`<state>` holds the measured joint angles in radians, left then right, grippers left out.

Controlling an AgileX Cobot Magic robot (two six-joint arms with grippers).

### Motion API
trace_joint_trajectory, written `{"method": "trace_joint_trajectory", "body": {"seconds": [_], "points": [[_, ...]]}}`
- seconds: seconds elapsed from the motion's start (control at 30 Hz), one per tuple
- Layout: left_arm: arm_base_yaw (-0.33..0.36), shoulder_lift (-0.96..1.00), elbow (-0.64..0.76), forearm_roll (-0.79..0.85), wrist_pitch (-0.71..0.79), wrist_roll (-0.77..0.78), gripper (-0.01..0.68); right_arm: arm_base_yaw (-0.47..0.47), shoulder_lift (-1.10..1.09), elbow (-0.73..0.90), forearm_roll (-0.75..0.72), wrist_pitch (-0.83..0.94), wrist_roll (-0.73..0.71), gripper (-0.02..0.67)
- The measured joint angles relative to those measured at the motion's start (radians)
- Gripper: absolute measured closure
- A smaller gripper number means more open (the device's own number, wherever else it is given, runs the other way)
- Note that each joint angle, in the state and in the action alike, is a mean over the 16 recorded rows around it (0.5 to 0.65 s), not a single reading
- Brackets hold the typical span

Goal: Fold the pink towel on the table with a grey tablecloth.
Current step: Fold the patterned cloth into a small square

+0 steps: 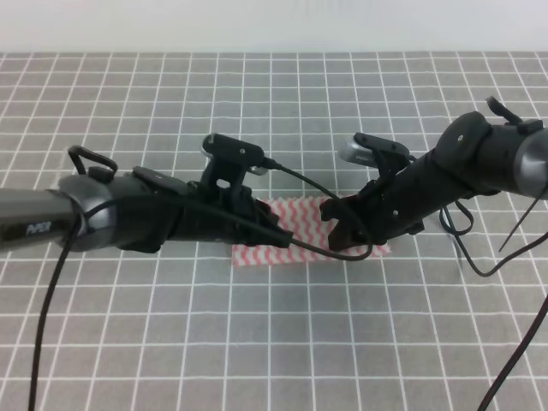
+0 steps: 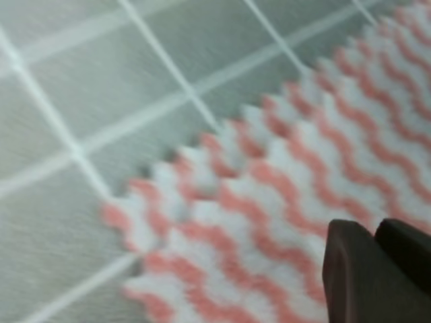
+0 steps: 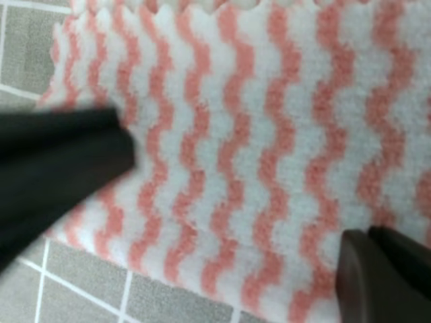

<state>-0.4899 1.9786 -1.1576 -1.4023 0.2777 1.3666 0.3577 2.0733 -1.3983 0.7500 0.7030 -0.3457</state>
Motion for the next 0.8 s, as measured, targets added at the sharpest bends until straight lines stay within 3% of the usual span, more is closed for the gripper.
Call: {"method": "trace_joint_trajectory", "body": {"seconds": [0.53, 0.8], "points": [[0.023, -0.034, 0.001, 0.05, -0.153, 0.029, 0.619, 0.0, 0.0, 0.0, 0.0, 0.0, 0.0, 0.664], [0.034, -0.098, 0.001, 0.054, -0.105, 0.01, 0.62, 0.0, 0.0, 0.0, 0.0, 0.002, 0.0, 0.664]]}}
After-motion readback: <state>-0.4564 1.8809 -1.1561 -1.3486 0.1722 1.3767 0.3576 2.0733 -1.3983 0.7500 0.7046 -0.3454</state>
